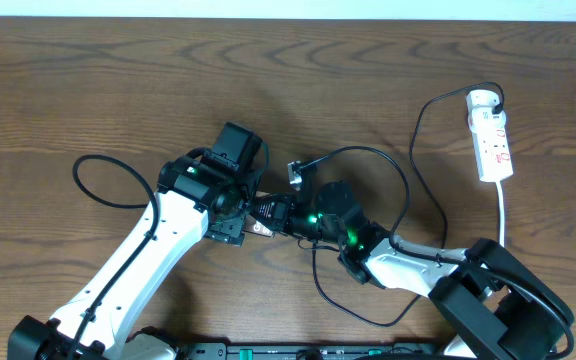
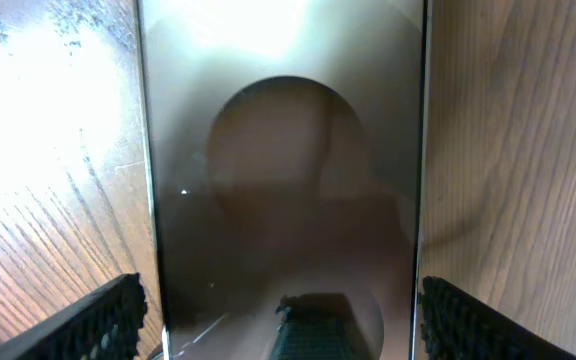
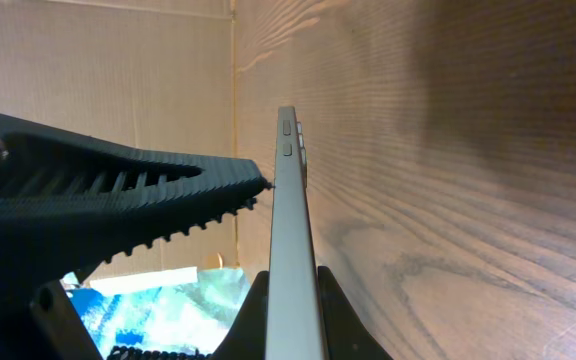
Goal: Plug charger to phone and switch on socket
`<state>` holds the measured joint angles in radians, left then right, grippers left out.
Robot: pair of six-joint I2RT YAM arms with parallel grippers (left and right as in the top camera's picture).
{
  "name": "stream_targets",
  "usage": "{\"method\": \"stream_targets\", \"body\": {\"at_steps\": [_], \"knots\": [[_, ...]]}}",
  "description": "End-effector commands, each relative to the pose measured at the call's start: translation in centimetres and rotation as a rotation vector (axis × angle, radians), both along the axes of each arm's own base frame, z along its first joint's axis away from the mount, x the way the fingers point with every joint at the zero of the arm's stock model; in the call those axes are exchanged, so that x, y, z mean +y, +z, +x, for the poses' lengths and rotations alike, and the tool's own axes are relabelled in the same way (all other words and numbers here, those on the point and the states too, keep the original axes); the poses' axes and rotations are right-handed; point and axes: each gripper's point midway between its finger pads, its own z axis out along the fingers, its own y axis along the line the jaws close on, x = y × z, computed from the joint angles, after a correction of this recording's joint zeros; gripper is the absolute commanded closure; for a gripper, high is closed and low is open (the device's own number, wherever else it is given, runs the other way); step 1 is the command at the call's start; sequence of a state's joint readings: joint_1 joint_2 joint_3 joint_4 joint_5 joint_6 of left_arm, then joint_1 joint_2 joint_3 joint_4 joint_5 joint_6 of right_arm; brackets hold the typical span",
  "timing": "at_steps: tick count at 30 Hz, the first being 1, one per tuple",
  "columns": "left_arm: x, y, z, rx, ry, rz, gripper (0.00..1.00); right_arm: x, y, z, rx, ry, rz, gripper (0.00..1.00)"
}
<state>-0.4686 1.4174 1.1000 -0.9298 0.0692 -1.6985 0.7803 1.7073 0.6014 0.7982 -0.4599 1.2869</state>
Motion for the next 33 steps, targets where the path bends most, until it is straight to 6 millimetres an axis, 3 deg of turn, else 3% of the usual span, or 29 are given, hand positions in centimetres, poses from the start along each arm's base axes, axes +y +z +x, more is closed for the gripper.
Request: {"method": "stream_targets", "body": {"at_steps": [1,11,20,26,29,33], "knots": [[0.0,1.0,0.6,-0.034,-0.032,0.004,0.12,0.0,0.8,0.8,-0.020,-0.015,0.016,0.99],[0.0,1.5,0.6,-0.050,-0.040,-0.001,0.10,-1.1,0.4,2.0,-0.010,-0.046,0.003,0.99],[2.6,3.3,1.6,-0.126,-0.067,0.008,0.10,-5.1,0.4,6.2,0.015,-0.175,0.013,0.99],[3.7,4.3,2.1,-0.177,-0.091,0.016,0.10,-7.6,0.4,8.5,0.216,-0.308,0.108,0.99],[3.7,5.0,3.5,-0.244,-0.131,0.015,0.10,-8.2,0.6,9.1,0.367,-0.371,0.190,0.99],[2.1,6.8,6.3,-0.387,-0.234,-0.058,0.09,-8.5,1.5,9.6,0.430,-0.399,0.268,0.99]]}}
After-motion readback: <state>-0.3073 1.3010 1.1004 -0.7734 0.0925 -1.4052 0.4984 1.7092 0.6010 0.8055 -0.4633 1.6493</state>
